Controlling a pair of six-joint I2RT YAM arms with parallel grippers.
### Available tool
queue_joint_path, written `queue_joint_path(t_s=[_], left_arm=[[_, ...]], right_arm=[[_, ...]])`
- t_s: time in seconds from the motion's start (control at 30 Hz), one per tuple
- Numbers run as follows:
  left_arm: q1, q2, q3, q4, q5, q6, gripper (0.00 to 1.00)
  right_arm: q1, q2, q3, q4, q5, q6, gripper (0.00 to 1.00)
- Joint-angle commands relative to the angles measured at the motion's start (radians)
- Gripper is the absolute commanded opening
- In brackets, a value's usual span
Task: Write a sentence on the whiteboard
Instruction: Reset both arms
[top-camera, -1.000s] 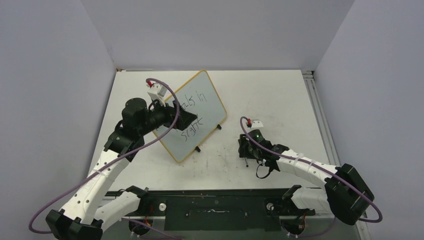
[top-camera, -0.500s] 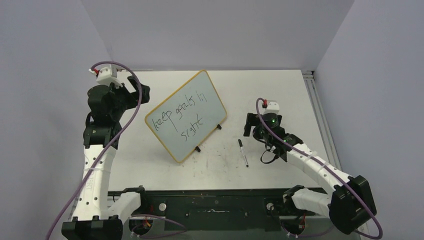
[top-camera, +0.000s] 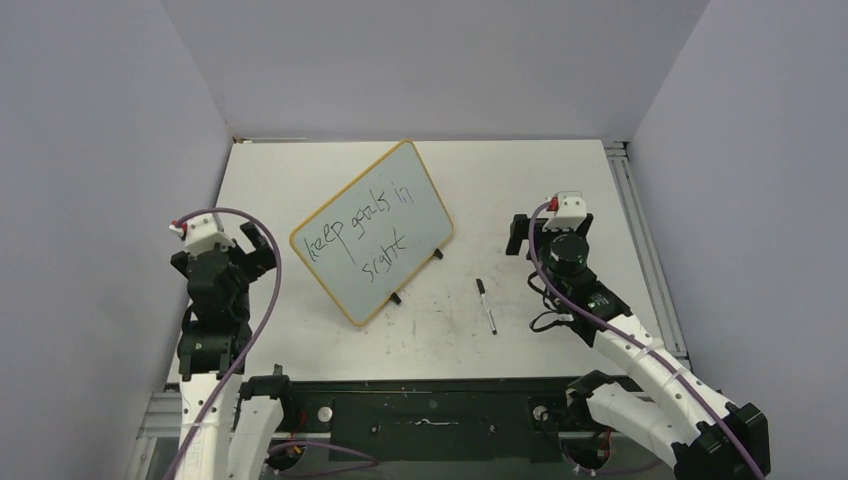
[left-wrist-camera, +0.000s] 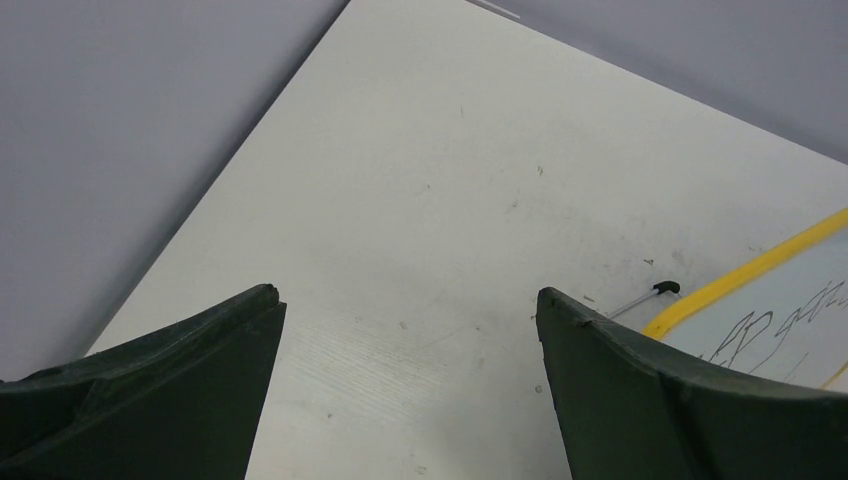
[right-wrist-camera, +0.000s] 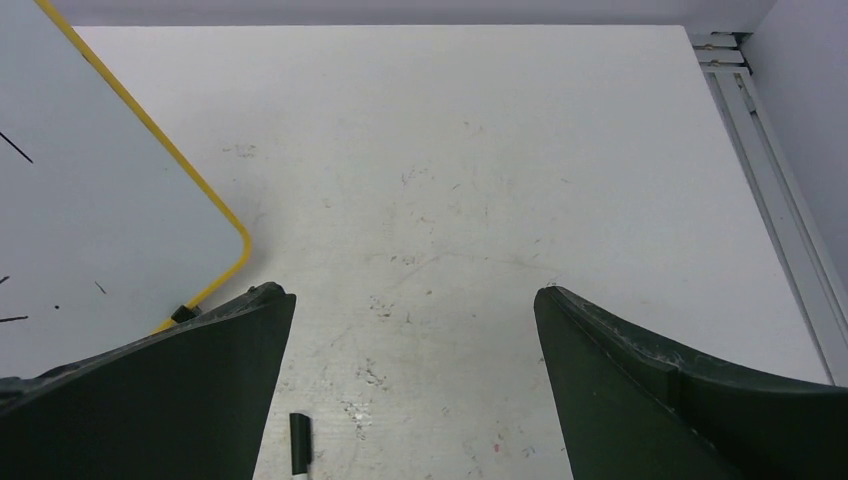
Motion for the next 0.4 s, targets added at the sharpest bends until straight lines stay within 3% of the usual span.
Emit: queue_joint_path(t_s=[0.0,0.37], left_arm=[[-0.004,-0.079,-0.030,0.010,0.001,0.024,0.96],[-0.006,-0.087,-0.027,0.003,0.018,0.031,0.96]], right_arm=[[-0.018,-0.053,-0.031,0.102,0.024,-0.063,0.95],[-0.055,-0.105,-0.043,0.110,0.009,-0.058,0.94]])
